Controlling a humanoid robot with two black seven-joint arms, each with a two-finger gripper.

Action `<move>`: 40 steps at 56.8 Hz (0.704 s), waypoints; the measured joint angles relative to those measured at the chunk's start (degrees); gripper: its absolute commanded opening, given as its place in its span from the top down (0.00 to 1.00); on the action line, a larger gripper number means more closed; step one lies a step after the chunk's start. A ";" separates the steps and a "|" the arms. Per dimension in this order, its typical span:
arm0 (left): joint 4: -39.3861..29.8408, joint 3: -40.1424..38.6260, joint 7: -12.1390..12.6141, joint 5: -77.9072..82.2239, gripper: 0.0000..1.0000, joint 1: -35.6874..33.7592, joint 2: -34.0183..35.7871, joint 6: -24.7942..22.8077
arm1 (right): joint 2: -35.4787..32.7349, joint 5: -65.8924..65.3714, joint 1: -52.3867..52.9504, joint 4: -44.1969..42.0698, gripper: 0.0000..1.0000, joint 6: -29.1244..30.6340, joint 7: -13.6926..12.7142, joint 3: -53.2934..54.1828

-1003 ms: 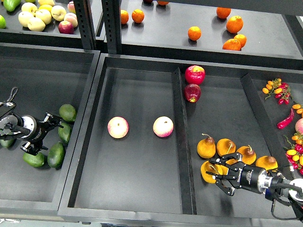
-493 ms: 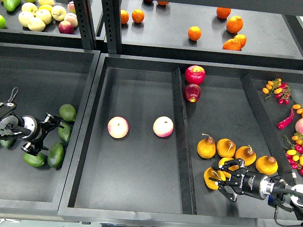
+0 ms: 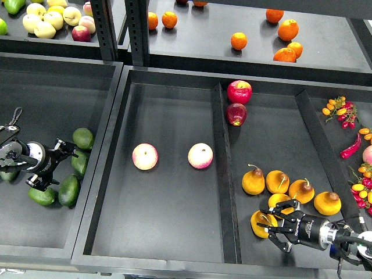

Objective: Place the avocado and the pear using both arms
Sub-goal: 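Lower the pear beside the other pears and open the right gripper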

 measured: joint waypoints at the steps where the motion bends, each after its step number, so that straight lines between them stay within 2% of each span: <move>1: 0.00 0.00 0.00 0.00 0.01 0.00 0.00 0.00 | 0.01 0.00 -0.03 0.00 0.81 0.00 0.00 0.00; 36: -0.08 0.09 0.00 0.00 0.01 0.01 0.34 0.00 | -0.69 -0.28 -0.50 0.73 0.44 0.00 -0.04 0.13; 40: -0.09 0.09 0.00 0.00 0.01 0.01 0.40 0.00 | -0.78 -0.28 -0.50 0.99 0.30 0.00 -0.03 0.31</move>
